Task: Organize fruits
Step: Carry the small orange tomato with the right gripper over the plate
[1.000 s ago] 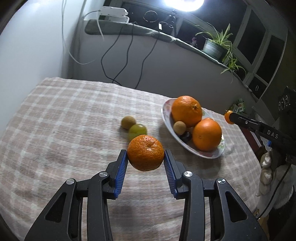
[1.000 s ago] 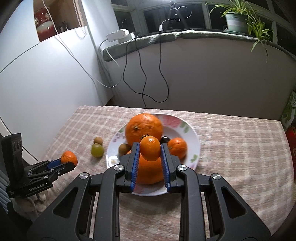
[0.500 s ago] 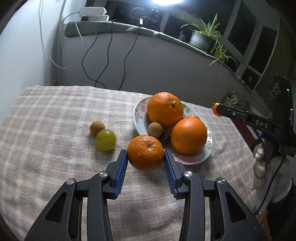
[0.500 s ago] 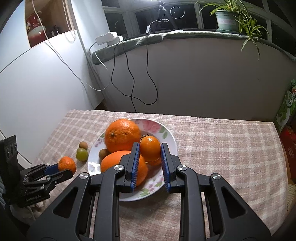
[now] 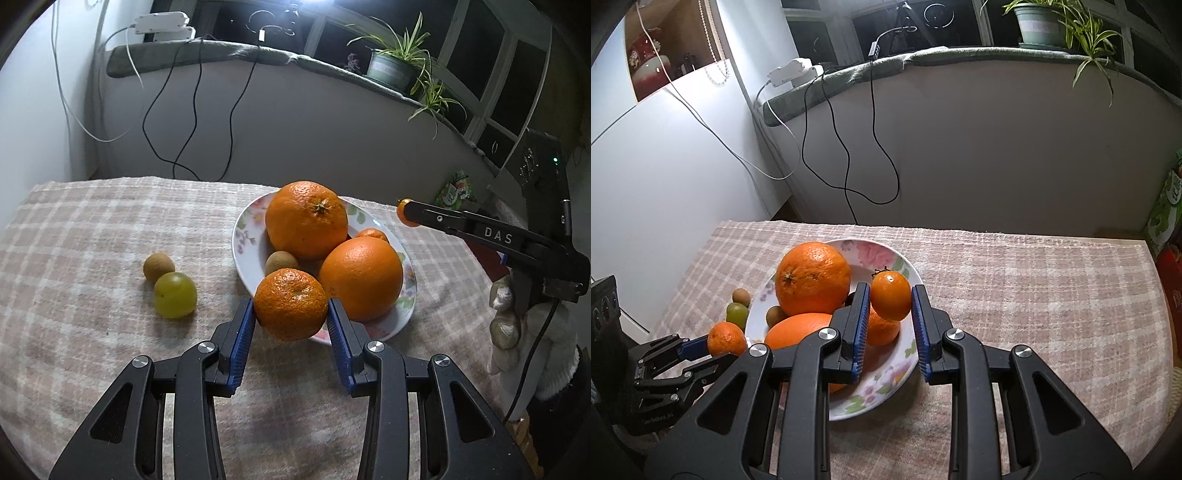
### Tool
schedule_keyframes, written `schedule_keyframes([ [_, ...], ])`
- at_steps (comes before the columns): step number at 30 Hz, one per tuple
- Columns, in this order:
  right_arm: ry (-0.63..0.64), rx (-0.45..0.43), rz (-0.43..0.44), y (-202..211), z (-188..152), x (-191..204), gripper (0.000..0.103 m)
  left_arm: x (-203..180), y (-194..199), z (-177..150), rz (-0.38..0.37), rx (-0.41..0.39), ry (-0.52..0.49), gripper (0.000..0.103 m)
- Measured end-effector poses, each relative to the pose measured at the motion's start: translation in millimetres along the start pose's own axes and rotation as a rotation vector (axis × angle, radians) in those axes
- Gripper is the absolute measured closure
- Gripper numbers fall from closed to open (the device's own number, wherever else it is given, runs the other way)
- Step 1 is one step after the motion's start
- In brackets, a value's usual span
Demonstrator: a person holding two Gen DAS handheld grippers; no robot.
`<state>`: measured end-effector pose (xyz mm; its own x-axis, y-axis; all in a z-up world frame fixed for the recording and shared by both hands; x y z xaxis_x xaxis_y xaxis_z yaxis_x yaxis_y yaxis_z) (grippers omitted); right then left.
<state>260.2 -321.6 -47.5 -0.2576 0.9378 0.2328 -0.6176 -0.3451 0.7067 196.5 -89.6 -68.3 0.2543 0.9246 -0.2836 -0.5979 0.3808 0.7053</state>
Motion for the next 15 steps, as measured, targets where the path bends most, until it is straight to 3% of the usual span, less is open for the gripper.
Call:
schedule_keyframes([
  [15, -0.026, 0.032, 0.012, -23, 6, -9, 0.079, -2, -10, 4, 0.002, 0.015, -0.004, 0.065],
])
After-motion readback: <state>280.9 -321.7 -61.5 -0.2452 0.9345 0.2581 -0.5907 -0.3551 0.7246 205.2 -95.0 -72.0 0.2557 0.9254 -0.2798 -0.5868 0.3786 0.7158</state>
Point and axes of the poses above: each gripper's, at about its wrist camera, not at the fingertips, and y roughly against the way its jaws point, x to its left, z to its top, the point moved 1 cm from there along -y, roughly the way its jaws point, and after that the axes turned 2 degrees about x, right-handed, at the moved point
